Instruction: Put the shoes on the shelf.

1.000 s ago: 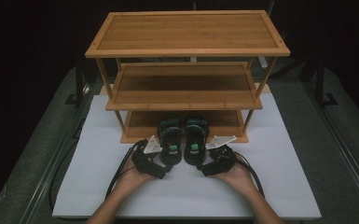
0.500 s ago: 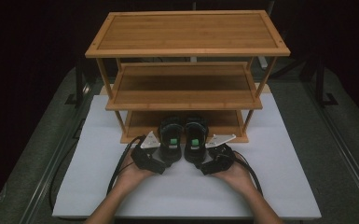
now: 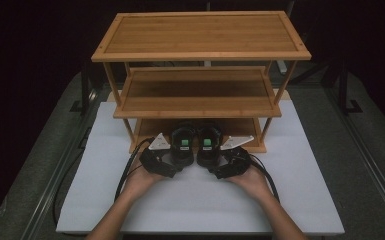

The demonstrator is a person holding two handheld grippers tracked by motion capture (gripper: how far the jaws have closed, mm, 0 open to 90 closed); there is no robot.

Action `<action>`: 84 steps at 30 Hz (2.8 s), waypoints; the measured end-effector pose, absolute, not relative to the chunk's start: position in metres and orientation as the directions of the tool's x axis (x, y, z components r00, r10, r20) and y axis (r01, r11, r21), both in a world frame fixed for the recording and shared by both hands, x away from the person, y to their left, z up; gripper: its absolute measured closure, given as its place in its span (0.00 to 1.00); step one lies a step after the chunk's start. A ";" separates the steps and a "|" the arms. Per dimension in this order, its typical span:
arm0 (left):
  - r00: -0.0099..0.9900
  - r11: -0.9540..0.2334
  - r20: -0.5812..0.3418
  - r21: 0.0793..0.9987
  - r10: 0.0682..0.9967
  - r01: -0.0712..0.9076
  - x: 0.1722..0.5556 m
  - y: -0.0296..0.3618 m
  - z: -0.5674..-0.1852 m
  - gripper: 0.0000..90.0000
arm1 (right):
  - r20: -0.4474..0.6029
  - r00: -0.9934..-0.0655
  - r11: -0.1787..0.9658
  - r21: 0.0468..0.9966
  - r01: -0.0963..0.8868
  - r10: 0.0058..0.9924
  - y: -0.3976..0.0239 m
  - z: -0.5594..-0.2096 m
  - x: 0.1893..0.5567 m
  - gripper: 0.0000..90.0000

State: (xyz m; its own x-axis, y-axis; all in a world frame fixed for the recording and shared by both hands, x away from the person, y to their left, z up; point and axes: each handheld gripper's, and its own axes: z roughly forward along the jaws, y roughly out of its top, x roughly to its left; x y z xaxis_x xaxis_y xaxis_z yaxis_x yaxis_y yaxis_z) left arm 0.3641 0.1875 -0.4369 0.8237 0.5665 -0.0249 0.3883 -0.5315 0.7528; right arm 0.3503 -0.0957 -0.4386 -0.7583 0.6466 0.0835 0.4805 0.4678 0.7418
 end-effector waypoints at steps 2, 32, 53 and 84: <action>0.818 -0.520 -0.037 0.756 0.573 0.399 0.367 0.189 -0.437 0.14 | 0.075 -0.757 0.472 0.740 0.479 0.649 -0.094 -0.438 0.355 0.22; 0.787 -0.520 0.000 0.751 0.617 0.408 0.410 0.182 -0.436 0.16 | 0.045 -0.730 0.453 0.757 0.470 0.682 -0.093 -0.441 0.395 0.26; 0.759 -0.503 -0.013 0.741 0.651 0.444 0.424 0.186 -0.440 0.19 | -0.011 -0.687 0.456 0.755 0.470 0.726 -0.099 -0.445 0.412 0.36; 0.770 -0.515 -0.008 0.739 0.637 0.434 0.384 0.211 -0.418 0.03 | 0.123 -0.696 0.364 0.781 0.508 0.707 -0.128 -0.422 0.373 0.11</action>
State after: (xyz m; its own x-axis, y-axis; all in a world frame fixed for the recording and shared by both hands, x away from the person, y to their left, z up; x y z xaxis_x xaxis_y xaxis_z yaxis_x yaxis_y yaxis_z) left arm 0.3840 0.2115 -0.4180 0.7705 0.6374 -0.0082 0.4339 -0.5149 0.7393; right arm 0.3727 -0.1277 -0.4223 -0.6962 0.7072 0.1232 0.5078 0.3639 0.7808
